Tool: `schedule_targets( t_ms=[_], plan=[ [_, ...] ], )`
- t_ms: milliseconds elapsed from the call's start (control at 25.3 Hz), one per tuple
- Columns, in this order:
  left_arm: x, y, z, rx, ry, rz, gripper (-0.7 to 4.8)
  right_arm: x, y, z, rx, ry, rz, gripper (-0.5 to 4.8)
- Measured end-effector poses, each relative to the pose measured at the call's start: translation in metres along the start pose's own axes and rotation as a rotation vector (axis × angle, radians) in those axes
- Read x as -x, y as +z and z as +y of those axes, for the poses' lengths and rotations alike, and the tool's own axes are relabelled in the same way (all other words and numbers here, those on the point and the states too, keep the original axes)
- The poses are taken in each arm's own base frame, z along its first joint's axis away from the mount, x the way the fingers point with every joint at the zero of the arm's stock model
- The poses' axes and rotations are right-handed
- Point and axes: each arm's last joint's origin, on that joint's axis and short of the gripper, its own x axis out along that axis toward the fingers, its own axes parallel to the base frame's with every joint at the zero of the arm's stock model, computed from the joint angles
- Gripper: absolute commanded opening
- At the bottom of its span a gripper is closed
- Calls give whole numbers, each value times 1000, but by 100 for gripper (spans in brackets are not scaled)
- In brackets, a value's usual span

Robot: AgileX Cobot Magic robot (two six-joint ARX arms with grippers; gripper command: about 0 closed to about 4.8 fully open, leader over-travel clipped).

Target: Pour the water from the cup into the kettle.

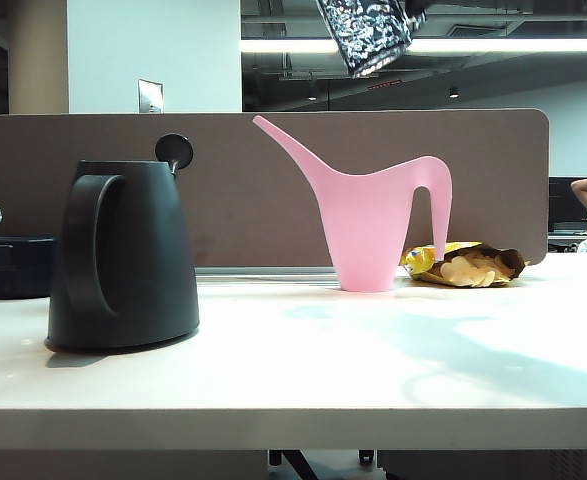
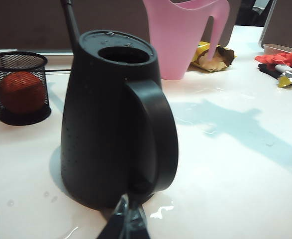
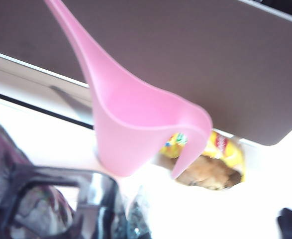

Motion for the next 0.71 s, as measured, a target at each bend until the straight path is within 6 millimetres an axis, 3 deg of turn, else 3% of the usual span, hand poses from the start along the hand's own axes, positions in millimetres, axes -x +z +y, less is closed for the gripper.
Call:
schedule_targets(
  t_ms=[474, 513, 710],
  plan=[
    [0, 0, 0, 0, 0, 0, -5, -22, -110, 19, -191, 75, -34, -6],
    [0, 0, 0, 0, 0, 0, -5, -25, -128, 19, -225, 78, -53, -6],
    [0, 0, 0, 0, 0, 0, -5, -40, -162, 12, -316, 67, -62, -6]
  ],
)
